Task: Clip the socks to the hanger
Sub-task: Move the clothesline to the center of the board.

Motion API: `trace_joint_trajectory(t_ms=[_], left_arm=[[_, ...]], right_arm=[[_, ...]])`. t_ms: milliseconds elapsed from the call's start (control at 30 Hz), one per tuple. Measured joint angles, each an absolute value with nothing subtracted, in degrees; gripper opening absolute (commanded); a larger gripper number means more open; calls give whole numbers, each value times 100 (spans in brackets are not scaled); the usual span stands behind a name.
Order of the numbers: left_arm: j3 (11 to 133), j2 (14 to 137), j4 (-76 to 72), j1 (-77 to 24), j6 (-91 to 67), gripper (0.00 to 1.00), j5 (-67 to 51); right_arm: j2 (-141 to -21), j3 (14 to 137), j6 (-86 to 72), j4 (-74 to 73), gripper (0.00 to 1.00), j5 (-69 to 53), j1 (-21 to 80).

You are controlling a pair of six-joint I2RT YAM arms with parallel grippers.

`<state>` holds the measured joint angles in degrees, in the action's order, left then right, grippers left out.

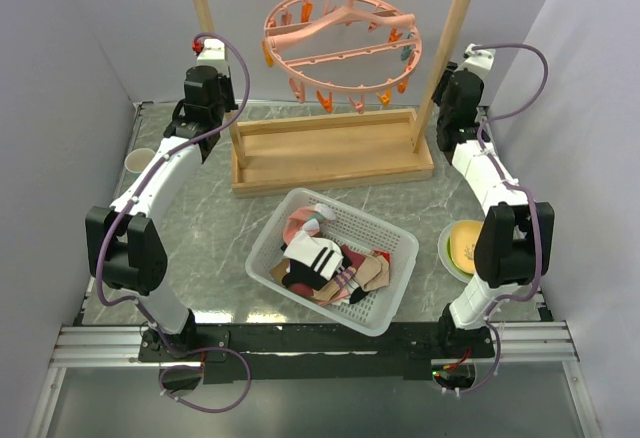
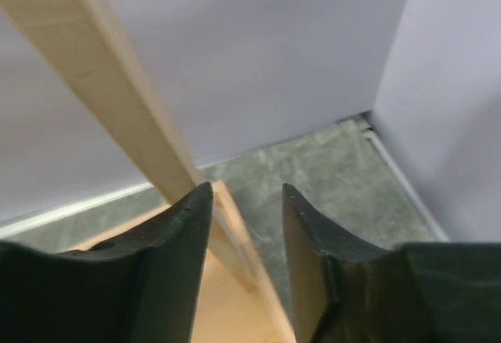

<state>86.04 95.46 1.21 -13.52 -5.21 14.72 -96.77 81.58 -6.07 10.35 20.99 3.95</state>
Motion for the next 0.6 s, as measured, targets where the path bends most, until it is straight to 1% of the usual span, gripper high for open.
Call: trace_joint_trajectory(t_ms=[67, 100, 167, 200, 267, 300, 333, 367, 400, 467, 500, 600], left_arm=[[8606, 9546, 126, -1347, -517, 19, 1455], [8604, 9546, 126, -1345, -517, 18, 1448], [8604, 9546, 128, -1345, -517, 18, 1441], [8606, 9546, 130, -1345, -517, 18, 1439], [8606, 9546, 132, -1345, -517, 18, 1435], [8606, 9546, 132, -1343, -517, 18, 1428], [8606, 9544, 134, -1341, -515, 18, 1420], [8606, 9542, 137, -1341, -515, 18, 1415], [8606, 9539, 139, -1341, -513, 18, 1411], [8606, 9539, 141, -1334, -508, 18, 1393], [8606, 9539, 143, -1330, -506, 18, 1382], [8606, 9539, 143, -1317, -497, 18, 1343]], right_arm=[[-9629, 7972, -631, 1352, 31, 1999, 392], [-9614, 7889, -631, 1452, 25, 1962, 392], [-9614, 7765, -622, 1551, 18, 1868, 392], [-9614, 7714, -620, 1575, 10, 1826, 392], [-9590, 7599, -624, 1632, 6, 1750, 392], [-9564, 7524, -631, 1664, 6, 1715, 392], [-9526, 7443, -631, 1684, 10, 1680, 392], [-9491, 7391, -631, 1695, 19, 1664, 392], [-9450, 7323, -628, 1721, 50, 1638, 392], [-9367, 7205, -637, 1789, 72, 1621, 392], [-9354, 7190, -611, 1798, 80, 1619, 392], [-9373, 7260, -561, 1761, 83, 1623, 390]])
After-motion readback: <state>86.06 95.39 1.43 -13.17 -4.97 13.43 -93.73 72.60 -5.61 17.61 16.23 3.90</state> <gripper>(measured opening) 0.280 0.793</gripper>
